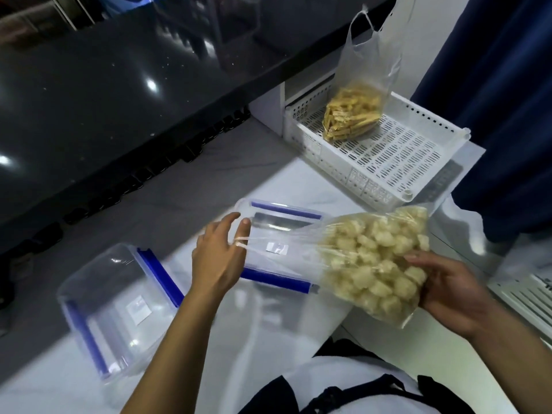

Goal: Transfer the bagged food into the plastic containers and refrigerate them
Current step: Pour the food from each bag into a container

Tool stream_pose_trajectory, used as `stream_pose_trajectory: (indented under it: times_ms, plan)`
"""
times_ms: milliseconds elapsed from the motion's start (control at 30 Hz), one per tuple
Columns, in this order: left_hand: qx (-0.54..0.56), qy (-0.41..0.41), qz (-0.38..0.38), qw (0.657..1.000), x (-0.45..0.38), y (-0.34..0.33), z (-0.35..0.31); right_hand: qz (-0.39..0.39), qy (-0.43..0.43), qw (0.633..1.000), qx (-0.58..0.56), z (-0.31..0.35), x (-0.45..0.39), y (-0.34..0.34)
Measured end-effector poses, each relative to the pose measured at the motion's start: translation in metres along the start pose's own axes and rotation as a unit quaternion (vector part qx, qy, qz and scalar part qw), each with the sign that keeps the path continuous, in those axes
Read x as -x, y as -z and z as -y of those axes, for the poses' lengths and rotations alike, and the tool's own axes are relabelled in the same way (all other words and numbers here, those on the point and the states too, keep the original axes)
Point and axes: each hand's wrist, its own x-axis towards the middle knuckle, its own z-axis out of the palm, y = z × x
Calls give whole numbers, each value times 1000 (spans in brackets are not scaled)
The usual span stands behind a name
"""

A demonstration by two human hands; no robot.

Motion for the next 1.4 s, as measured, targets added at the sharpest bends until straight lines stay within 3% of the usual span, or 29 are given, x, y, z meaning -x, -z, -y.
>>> stream_pose_trajectory:
  times_ms: [200, 433, 833, 1400]
  plan:
    - [50, 51, -2, 997, 18, 3, 4, 8, 13, 999, 33, 29, -6, -16]
    - [75, 56, -6, 996, 11, 3, 9, -10, 4, 998, 60, 36, -22, -32]
    - [-107, -63, -36, 992, -21, -12, 16, -44, 40, 983, 171, 52, -29, -17]
    - [-163, -48, -6, 985, -27, -36, 32, -28, 85, 980, 175, 60, -37, -27]
